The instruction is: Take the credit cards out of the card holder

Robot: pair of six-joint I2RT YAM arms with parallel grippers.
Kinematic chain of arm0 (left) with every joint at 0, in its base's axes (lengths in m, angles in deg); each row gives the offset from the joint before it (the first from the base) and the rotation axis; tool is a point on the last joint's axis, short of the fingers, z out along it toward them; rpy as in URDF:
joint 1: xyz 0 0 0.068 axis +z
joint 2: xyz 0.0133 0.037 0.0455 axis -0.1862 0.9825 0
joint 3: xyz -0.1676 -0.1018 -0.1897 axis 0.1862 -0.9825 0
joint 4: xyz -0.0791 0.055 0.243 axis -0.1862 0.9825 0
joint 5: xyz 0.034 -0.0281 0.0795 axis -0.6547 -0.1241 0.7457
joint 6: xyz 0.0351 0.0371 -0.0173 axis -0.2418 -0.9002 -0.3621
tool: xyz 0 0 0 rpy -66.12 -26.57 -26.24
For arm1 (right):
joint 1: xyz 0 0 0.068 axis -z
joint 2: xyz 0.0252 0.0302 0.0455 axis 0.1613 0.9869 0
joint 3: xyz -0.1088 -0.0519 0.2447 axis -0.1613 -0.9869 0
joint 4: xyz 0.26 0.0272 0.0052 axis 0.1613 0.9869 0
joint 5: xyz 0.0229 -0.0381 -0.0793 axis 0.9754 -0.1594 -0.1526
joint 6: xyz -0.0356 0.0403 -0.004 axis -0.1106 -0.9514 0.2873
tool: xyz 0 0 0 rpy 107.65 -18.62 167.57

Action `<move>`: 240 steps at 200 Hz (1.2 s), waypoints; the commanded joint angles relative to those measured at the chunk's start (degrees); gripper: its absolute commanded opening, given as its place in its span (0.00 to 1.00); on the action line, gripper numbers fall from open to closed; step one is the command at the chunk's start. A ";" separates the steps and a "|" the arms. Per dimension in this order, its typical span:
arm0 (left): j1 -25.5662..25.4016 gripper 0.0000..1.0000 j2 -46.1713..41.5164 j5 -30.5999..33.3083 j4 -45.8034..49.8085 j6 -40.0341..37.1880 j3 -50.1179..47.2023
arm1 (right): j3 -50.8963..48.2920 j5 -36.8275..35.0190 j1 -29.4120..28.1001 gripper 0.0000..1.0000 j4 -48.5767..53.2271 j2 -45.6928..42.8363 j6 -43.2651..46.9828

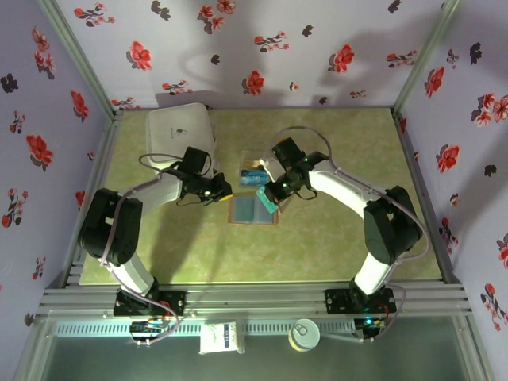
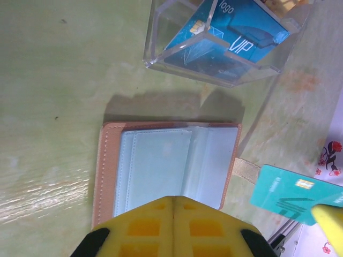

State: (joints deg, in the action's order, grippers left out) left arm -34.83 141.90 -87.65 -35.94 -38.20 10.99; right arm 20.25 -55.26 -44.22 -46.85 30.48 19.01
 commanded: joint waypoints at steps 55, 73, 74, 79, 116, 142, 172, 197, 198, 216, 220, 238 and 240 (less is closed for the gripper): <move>1.59 0.04 -3.55 0.92 2.83 -2.57 -3.00 | 16.52 -6.06 -0.97 0.00 19.11 9.33 27.75; 1.69 0.04 -3.85 0.96 2.88 -2.38 -3.46 | 21.13 -6.64 -0.95 0.00 22.57 12.21 30.79; 1.69 0.04 -3.85 1.00 2.86 -2.38 -3.46 | 21.35 -6.57 -0.93 0.00 22.73 12.29 30.95; 1.69 0.04 -3.85 0.98 2.84 -2.31 -3.54 | 22.64 -6.44 -0.91 0.00 23.61 13.10 31.65; 1.64 0.04 -4.01 1.12 2.74 -1.78 -4.25 | 32.20 -4.84 -0.33 0.00 27.12 18.68 35.34; 1.69 0.04 -4.12 1.28 3.13 -1.59 -4.31 | 40.36 -3.21 0.55 0.00 29.57 22.93 37.47; 1.72 0.04 -4.37 2.02 4.06 -1.52 -4.08 | 50.40 -1.69 2.18 0.00 31.65 28.64 38.91; 1.75 0.04 -4.47 2.72 4.26 -1.24 -4.04 | 57.49 -1.11 3.49 0.00 32.20 32.66 39.50; 1.76 0.04 -4.43 2.76 4.29 -1.24 -4.02 | 57.64 -1.13 3.53 0.00 32.21 32.80 39.52; 1.75 0.04 -3.90 2.96 4.08 -0.80 -3.75 | 61.03 -1.34 4.28 0.00 31.59 34.72 40.24; 1.77 0.04 -3.78 2.92 4.05 -0.71 -3.68 | 61.43 -1.35 4.49 0.00 31.30 35.07 40.40; 1.77 0.04 -3.16 2.83 3.95 -0.49 -3.39 | 62.26 -1.42 5.35 0.00 28.57 35.95 40.22; 1.77 0.04 -3.09 2.87 3.97 -0.52 -3.38 | 62.24 -1.41 5.44 0.00 28.22 36.00 40.30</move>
State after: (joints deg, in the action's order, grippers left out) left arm -33.58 138.97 -85.55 -33.20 -38.86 7.14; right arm 80.10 -57.66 -39.78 -17.54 64.84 57.76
